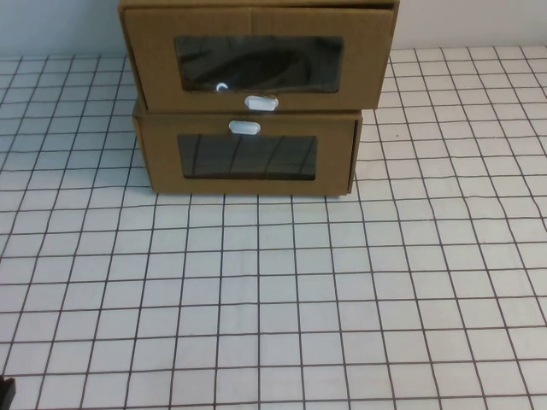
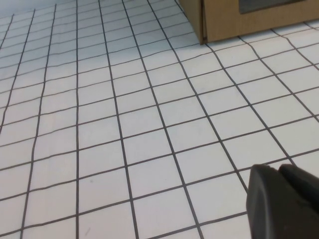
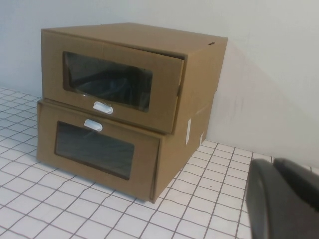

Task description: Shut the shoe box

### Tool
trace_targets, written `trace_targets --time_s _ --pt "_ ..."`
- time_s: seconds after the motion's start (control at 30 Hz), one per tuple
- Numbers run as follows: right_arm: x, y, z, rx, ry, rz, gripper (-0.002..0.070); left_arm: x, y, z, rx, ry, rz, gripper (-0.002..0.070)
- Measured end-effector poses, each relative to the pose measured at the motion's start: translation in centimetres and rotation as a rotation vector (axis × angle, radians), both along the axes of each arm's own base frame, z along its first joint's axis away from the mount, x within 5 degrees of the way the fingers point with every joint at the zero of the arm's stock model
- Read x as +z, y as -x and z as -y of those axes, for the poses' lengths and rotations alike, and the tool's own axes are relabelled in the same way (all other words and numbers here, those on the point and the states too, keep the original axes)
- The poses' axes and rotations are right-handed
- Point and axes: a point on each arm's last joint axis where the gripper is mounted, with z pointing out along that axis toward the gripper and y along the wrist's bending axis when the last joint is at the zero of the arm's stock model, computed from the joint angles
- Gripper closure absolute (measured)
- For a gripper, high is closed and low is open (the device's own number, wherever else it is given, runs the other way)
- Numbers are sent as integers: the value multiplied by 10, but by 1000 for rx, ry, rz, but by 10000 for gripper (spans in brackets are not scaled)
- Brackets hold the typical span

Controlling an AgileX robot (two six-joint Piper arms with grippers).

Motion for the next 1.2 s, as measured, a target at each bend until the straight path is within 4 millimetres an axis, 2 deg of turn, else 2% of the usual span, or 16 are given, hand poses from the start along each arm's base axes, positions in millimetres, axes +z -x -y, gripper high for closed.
trace_targets --time_s 0.8,0.9,1.2 --pt "-2 0 0 -4 0 0 689 0 0 0 0 -1 2 677" --pt "-13 -1 1 -44 -9 23 689 0 0 0 0 -1 2 677" --pt "-85 -26 8 -350 -50 -74 689 0 0 0 2 -1 0 677"
